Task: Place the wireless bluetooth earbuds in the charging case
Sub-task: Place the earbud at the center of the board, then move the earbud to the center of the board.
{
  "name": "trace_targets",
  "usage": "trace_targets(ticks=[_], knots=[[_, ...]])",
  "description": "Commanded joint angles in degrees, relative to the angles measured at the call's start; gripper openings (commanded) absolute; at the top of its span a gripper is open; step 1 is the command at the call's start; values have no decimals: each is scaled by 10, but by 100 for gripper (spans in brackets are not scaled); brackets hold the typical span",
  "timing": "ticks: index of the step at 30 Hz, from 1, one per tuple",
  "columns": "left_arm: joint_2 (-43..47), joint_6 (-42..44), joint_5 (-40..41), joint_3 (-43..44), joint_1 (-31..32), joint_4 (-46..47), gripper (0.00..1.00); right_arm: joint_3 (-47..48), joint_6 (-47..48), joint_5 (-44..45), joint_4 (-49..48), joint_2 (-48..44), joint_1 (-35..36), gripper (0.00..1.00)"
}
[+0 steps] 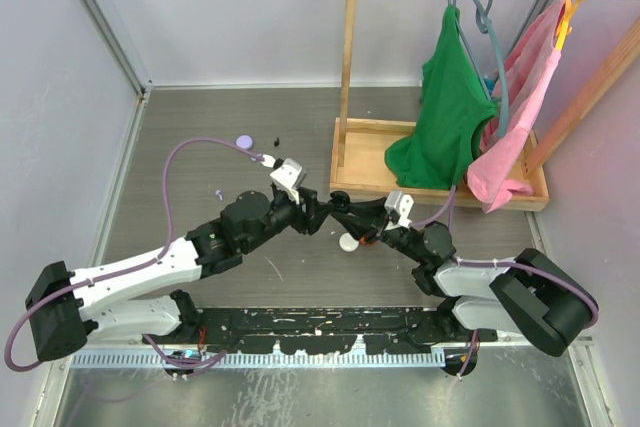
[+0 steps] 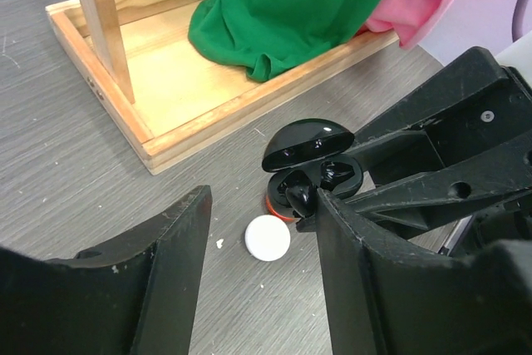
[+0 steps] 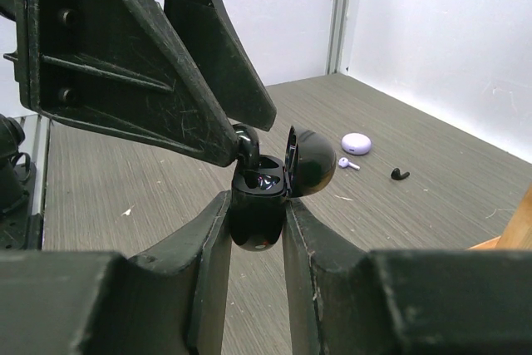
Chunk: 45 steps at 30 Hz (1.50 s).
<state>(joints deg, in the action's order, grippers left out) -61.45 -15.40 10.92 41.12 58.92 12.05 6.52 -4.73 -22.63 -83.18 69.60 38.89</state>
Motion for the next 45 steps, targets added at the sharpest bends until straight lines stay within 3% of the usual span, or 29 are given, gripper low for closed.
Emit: trace_targets(ticks=[1, 15, 23, 27, 35, 45], knots=[[21, 11, 20, 21, 1, 6, 55, 1, 6, -6, -59, -15, 2, 1], [44, 16, 45, 16, -15, -13, 61, -2, 8, -1, -55, -19, 2, 1], [19, -6, 40, 49, -106, -114, 67, -13, 41, 49, -12, -39, 2, 1], [-41, -22, 1, 90, -191, -161, 67, -14, 54, 66, 6, -47, 2, 1], [-218, -53, -28, 188, -306, -163, 66, -17, 74, 90, 25, -37, 2, 1], [-432, -114, -19, 323, -367, -131, 58, -17, 80, 92, 22, -20, 1, 1]])
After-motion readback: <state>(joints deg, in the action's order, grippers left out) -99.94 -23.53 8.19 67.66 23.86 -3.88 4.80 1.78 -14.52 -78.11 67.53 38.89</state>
